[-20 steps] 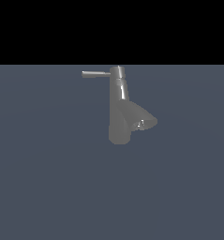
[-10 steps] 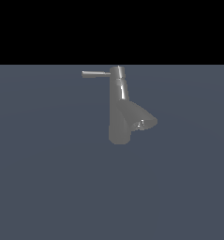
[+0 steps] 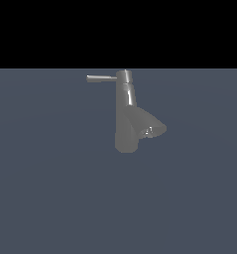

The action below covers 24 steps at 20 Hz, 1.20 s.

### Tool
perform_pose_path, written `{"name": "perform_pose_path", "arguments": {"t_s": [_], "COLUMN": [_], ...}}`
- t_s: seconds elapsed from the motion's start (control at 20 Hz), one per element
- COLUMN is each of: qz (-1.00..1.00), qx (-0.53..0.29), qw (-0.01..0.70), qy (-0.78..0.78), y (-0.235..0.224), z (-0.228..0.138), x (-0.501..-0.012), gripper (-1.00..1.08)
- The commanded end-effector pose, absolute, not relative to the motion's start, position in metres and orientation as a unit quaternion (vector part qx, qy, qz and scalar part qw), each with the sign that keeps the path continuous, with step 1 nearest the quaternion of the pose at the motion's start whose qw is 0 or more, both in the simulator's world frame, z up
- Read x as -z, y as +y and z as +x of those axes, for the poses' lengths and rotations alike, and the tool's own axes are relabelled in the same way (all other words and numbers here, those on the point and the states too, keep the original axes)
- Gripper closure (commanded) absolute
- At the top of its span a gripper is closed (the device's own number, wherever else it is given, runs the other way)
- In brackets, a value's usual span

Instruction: Turn on the faucet by rotating a designated handle.

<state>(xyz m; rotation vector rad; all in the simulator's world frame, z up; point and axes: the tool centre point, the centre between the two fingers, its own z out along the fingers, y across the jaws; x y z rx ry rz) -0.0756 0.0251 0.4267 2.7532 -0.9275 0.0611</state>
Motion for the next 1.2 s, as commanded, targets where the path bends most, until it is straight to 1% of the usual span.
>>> {"name": "perform_pose_path", "arguments": {"t_s": [0.0,0.55,1.15], "qz": [0.933,0.893,0.838], "qx": [-0.025,-0.037,-0.04], "qw": [0.119,0.113,0.087], "qy": [-0.34,-0.435,-0.538], "y": [0.029,0.047,0.069], "z": [-0.061,-0.004,0.051], "x": [-0.418,-0.372,-0.314], "gripper": [1.08,1.08,1.08]}}
